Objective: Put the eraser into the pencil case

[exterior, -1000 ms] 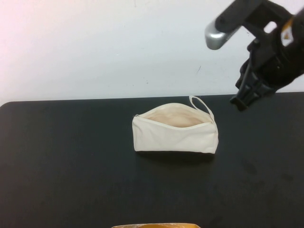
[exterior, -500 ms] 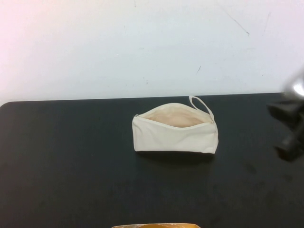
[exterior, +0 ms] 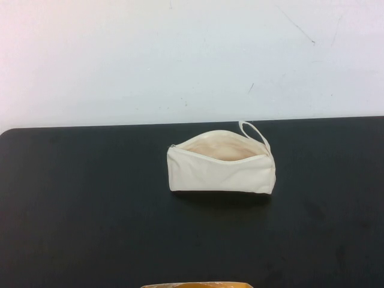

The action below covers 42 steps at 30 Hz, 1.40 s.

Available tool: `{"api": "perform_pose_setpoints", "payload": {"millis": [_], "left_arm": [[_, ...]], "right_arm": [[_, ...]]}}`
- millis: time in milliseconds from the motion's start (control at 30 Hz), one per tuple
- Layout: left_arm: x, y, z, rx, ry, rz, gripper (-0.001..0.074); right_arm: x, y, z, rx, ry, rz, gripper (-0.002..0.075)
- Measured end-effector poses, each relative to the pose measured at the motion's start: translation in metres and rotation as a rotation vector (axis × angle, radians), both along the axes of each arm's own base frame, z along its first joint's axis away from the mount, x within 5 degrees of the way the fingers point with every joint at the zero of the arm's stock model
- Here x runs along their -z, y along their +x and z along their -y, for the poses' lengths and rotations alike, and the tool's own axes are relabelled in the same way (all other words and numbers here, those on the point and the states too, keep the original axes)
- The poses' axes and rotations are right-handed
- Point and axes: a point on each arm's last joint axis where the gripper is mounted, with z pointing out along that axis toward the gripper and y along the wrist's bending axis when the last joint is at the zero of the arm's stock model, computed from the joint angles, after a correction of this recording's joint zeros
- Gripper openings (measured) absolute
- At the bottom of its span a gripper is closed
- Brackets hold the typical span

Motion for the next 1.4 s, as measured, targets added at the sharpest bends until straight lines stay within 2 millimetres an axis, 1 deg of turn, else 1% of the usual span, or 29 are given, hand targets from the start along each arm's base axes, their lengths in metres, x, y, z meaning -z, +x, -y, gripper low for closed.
{"api": "perform_pose_setpoints", "payload": {"millis": [233,433,600,733,1033,1133,1333,1400], "left_arm": [[0.000,0.000,0.000,0.000,0.000,0.000,-0.0001],[0.000,0.000,0.000,0.000,0.000,0.000,-0.0001],[0.000,0.000,0.000,0.000,0.000,0.000,-0.0001],[0.000,0.000,0.000,0.000,0.000,0.000,-0.0001],[0.000,0.000,0.000,0.000,0.000,0.000,-0.0001],[0.000,0.000,0.000,0.000,0.000,0.000,-0.0001],[0.000,0.000,0.000,0.000,0.000,0.000,-0.0001],[0.000,0.000,0.000,0.000,0.000,0.000,-0.0001]], "right_arm": [[0.017,-0.041,0.011,0.144,-0.024,0.187,-0.0001],[0.021,-0.059,0.009,0.149,-0.030,0.297,-0.0001],[0.024,-0.059,0.008,0.121,-0.042,0.273,-0.0001],[0.031,-0.059,0.005,0.048,-0.110,0.224,-0.0001],[0.035,-0.059,0.005,0.020,-0.218,0.189,-0.0001],[0.047,-0.056,0.006,0.022,-0.239,0.148,-0.0001],[0.086,-0.051,0.008,0.037,-0.209,0.027,-0.0001],[0.093,-0.051,0.008,0.042,-0.183,-0.004,-0.0001]]}}
